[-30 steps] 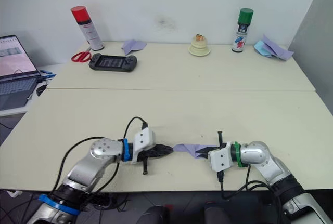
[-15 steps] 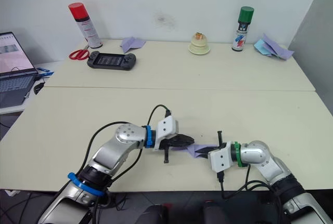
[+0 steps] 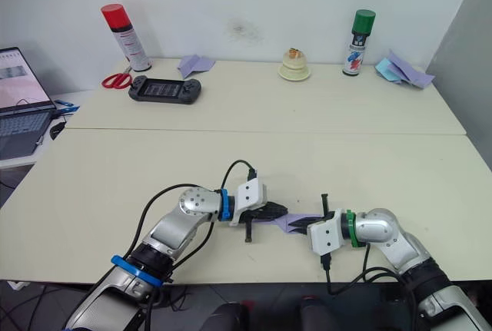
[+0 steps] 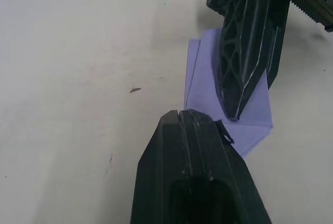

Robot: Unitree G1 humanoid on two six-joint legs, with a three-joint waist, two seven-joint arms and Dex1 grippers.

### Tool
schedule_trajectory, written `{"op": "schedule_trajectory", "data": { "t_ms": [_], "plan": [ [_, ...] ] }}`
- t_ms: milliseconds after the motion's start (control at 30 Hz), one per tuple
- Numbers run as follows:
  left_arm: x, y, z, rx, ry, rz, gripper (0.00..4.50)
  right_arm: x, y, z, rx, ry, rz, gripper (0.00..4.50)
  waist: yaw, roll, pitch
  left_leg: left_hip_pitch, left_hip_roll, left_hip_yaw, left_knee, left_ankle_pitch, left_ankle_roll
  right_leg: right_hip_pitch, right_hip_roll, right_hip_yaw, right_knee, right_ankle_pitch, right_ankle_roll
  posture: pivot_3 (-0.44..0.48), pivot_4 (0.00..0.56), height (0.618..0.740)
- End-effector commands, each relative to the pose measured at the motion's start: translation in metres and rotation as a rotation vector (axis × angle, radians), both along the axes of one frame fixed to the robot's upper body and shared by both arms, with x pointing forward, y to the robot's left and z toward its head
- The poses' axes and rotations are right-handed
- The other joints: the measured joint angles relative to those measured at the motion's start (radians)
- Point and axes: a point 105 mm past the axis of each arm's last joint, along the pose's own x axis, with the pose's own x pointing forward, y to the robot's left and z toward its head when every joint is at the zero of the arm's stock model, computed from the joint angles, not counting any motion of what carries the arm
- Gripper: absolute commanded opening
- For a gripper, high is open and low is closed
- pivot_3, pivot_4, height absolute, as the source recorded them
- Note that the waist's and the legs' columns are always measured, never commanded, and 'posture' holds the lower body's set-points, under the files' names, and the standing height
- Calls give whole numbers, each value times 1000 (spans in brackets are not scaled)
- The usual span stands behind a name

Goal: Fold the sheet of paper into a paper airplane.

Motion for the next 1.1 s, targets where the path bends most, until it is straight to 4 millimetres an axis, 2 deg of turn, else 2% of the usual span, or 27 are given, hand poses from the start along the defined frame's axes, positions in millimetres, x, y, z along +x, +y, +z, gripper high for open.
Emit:
{"op": "schedule_trajectory", "data": {
  "t_ms": [33, 300, 533, 733, 833, 933, 1100],
  "plan": [
    [-5, 18, -33, 94, 77, 42, 0, -14, -12, -35, -135, 109, -6, 26, 0, 0, 0, 0, 0, 0, 0, 0, 0, 0, 0, 0, 0, 0, 0, 0, 150, 722],
    [-3, 30, -59, 134, 155, 110, 0, -15, -13, -35, -141, 113, -3, 26, 1, 0, -6, 2, 0, 0, 0, 0, 0, 2, 0, 0, 0, 0, 0, 0, 150, 722],
    [-6, 29, -64, 131, 175, 113, 0, -15, -9, -29, -104, 111, -9, 26, 1, 3, -14, 3, -1, -1, 0, 0, 0, 4, 0, 0, 0, 0, 0, 0, 150, 722],
    [-9, 25, -65, 128, 177, 102, 0, -24, -16, -20, -84, 94, 9, 1868, 3, 5, -16, 2, -1, -1, 0, 0, 0, 4, -1, -1, -1, -1, 1, 0, 150, 722],
    [-11, 22, -66, 124, 177, 93, 0, -28, -22, -4, 7, 57, -4, 1868, 5, 4, -17, 2, -1, -2, -1, 0, 0, 4, -1, -1, -3, -1, 2, 0, 150, 722],
    [-14, 19, -68, 124, 177, 82, 0, -30, -31, 24, 123, 19, -46, 1868, 5, 5, -16, 2, -2, -1, -1, 0, 0, 5, -1, -1, -3, -1, 2, 0, 150, 722],
    [-17, 19, -70, 131, 177, 67, 0, -48, -31, 65, 290, 15, -53, 1868, 4, 7, -13, 1, -2, 0, -1, 0, 0, 5, -2, 0, -3, -1, 2, 0, 150, 722]
  ]
}}
